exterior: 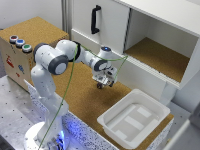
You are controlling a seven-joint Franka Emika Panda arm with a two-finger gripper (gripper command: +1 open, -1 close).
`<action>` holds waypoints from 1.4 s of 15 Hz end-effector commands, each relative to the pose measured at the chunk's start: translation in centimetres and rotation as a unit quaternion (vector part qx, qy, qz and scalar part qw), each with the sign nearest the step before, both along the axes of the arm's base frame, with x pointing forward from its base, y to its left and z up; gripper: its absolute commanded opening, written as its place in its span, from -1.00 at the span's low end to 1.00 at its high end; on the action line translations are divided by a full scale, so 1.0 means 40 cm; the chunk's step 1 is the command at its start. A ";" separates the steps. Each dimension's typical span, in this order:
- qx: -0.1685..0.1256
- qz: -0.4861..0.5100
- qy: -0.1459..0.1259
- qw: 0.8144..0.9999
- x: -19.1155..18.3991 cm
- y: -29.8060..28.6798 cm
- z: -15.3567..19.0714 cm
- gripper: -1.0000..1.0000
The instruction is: Go push the purple block to the left
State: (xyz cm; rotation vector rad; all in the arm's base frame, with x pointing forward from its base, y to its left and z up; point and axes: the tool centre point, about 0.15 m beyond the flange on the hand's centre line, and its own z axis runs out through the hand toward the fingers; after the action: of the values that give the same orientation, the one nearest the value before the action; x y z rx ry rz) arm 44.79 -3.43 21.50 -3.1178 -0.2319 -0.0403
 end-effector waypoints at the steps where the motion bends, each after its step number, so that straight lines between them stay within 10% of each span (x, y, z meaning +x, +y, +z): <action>1: -0.015 -0.037 0.021 0.999 -0.003 0.163 -0.034 -1.00; 5: -0.031 -0.058 0.031 0.997 -0.049 0.238 -0.017 -1.00; 9: -0.063 -0.117 -0.014 0.991 -0.071 0.238 0.056 -1.00; 10: -0.095 -0.147 -0.027 0.984 -0.075 0.225 0.079 1.00; 21: -0.066 -0.150 -0.038 0.986 -0.099 0.187 0.155 1.00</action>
State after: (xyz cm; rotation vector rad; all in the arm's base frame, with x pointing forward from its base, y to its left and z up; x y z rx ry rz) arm 41.76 4.40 27.73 -3.2532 0.2431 -0.1057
